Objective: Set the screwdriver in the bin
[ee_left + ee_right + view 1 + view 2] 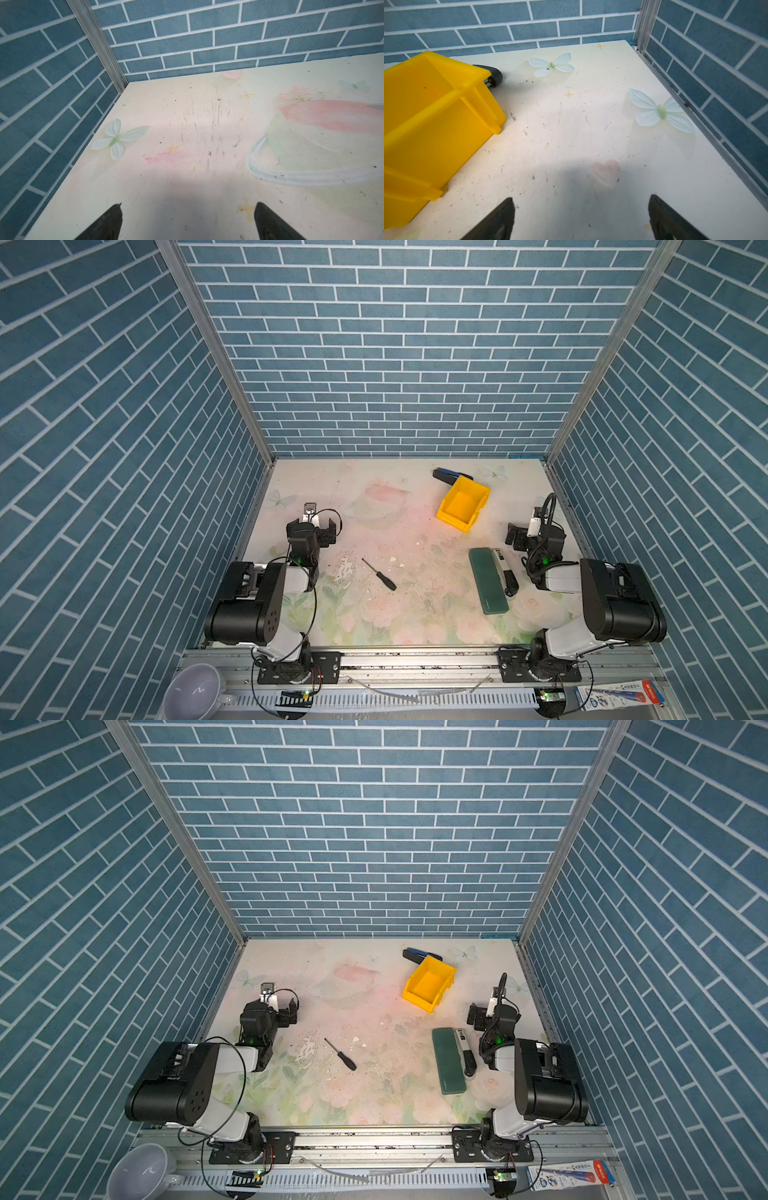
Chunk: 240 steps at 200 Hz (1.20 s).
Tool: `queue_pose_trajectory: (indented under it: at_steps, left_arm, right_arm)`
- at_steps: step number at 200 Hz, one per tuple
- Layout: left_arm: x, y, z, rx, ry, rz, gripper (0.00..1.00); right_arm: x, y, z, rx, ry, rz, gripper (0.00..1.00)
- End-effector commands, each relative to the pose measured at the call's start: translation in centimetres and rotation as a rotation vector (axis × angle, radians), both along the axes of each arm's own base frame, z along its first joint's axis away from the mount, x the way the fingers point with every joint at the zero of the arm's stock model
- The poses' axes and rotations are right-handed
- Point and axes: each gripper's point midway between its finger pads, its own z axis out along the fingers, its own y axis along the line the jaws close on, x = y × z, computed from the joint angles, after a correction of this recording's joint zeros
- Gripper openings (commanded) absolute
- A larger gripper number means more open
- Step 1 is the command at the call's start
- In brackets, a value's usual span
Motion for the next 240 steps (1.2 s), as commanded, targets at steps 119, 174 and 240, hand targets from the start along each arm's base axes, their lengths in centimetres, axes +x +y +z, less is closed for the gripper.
queue_pose_trajectory:
  at_steps: [119, 174, 240]
  left_arm:
    - [0.1, 0.0, 0.0, -0.008, 0.000, -0.004, 1.00]
    - [0.1, 0.0, 0.0, -0.009, 0.000, -0.006, 1.00]
    - [-1.5, 0.9, 3.9, 0.021, -0.049, 0.082, 1.00]
  right_arm:
    - [1.2, 0.2, 1.2, -0.022, -0.033, 0.022, 0.99]
    - [1.2, 0.2, 1.2, -0.021, -0.032, 0.022, 0.99]
    - [0.0, 0.2, 3.9, -0.026, -0.071, 0.017, 0.99]
